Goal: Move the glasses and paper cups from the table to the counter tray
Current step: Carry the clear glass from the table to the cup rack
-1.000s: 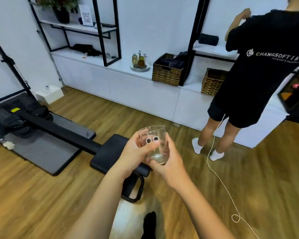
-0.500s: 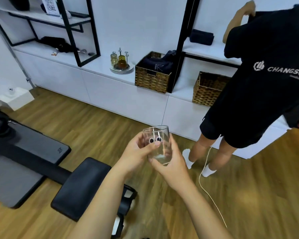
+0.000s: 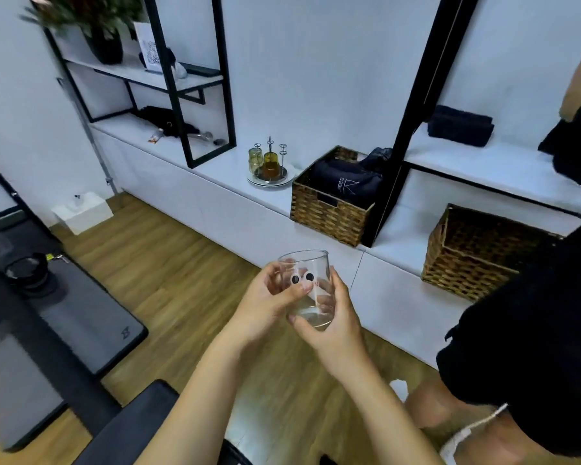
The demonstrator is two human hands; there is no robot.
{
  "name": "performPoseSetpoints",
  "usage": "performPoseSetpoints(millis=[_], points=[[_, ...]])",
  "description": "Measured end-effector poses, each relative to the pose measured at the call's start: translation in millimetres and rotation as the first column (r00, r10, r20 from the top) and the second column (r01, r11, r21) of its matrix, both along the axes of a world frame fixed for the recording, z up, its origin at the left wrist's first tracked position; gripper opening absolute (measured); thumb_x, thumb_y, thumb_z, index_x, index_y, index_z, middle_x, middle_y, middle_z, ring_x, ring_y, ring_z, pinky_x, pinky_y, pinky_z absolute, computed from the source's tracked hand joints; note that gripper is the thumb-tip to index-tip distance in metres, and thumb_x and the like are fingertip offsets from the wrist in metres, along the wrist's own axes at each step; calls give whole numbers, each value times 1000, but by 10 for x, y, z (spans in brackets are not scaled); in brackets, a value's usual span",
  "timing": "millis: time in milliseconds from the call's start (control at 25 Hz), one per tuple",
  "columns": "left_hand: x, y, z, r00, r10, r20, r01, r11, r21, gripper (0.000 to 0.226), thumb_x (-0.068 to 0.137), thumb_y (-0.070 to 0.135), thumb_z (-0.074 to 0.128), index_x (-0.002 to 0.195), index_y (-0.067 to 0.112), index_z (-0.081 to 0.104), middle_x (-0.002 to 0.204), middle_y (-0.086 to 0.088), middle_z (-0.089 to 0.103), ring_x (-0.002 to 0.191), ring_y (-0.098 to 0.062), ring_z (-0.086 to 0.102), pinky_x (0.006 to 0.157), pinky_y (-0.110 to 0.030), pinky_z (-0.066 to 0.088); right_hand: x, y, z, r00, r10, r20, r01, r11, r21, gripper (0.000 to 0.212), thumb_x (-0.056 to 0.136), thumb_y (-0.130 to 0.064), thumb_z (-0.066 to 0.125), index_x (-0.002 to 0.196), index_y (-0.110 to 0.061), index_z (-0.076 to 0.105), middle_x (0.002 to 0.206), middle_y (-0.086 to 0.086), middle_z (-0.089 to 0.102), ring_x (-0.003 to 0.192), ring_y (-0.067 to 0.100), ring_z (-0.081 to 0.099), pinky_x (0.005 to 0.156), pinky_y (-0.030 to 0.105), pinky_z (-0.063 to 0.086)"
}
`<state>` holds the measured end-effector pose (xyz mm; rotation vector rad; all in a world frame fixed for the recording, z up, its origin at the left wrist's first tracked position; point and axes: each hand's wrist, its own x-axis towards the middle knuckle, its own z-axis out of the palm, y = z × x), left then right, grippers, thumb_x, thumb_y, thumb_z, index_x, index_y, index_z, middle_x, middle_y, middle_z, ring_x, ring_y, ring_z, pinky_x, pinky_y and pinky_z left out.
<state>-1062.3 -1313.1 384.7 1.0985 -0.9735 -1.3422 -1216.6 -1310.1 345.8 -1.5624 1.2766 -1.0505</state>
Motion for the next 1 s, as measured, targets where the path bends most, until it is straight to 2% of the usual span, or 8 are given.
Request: performPoseSetpoints(millis=[120,280,400,560,680,840,920,1000], points=[[-54,-630,142,998,66,11,-66,998,-16,59,76,17,85,128,8,58,111,-8,76,96,-17,74,79,-27,58,-58,-760,139,998,53,-32,-55,997,-61,102,63,-61,79,147,-59,20,144,-18,49,124,-9,49,94,11,48],[30,-1246,256,979,204,-4,-204,979,-11,62,76,18,87,130,6,58,118,-10,74,103,-18,72,80,-25,57,85,-1491,224,991,135,20,-132,986,-99,99,65,-57,74,151,-45,28,146,-14,49,125,-6,49,95,9,45],[235,-1629,219,963,270,21,-269,963,-4,59,77,21,87,128,7,62,124,-13,72,103,-15,70,80,-23,56,340,-1901,181,984,173,34,-168,978,-120,99,69,-55,73,154,-39,26,151,-12,46,127,-2,50,93,6,42],[642,-2285,110,950,312,25,-312,950,-7,63,76,25,88,130,7,62,125,-7,71,103,-12,67,79,-23,55,747,-2610,68,973,228,44,-220,966,-137,96,71,-57,74,152,-46,23,150,-15,44,130,-1,46,98,7,39],[1051,-2845,51,945,327,7,-326,945,-27,64,74,28,79,131,7,60,127,-6,71,109,-18,66,90,-33,55,1099,-3268,-1,959,282,31,-274,949,-156,96,71,-59,77,150,-52,23,150,-18,40,136,-4,40,102,7,35],[1814,-3708,86,949,314,-16,-313,950,17,59,76,28,78,130,10,61,122,-4,71,113,-24,67,85,-33,58,1867,-4151,35,955,284,79,-275,955,-107,88,70,-57,78,137,-71,23,134,-46,40,127,-10,45,95,5,40],[2177,-4082,150,958,287,-9,-287,958,4,60,77,31,77,131,13,59,124,-3,72,112,-21,69,87,-34,58,2249,-4486,84,961,241,132,-224,965,-134,86,70,-53,80,139,-61,31,133,-40,47,127,-6,50,99,12,44],[2451,-4400,197,968,251,-7,-251,968,16,65,77,37,76,135,17,54,125,1,73,111,-19,71,89,-34,60,2549,-4773,105,958,203,204,-183,976,-114,86,69,-49,83,142,-46,38,139,-24,52,130,2,52,105,22,46]])
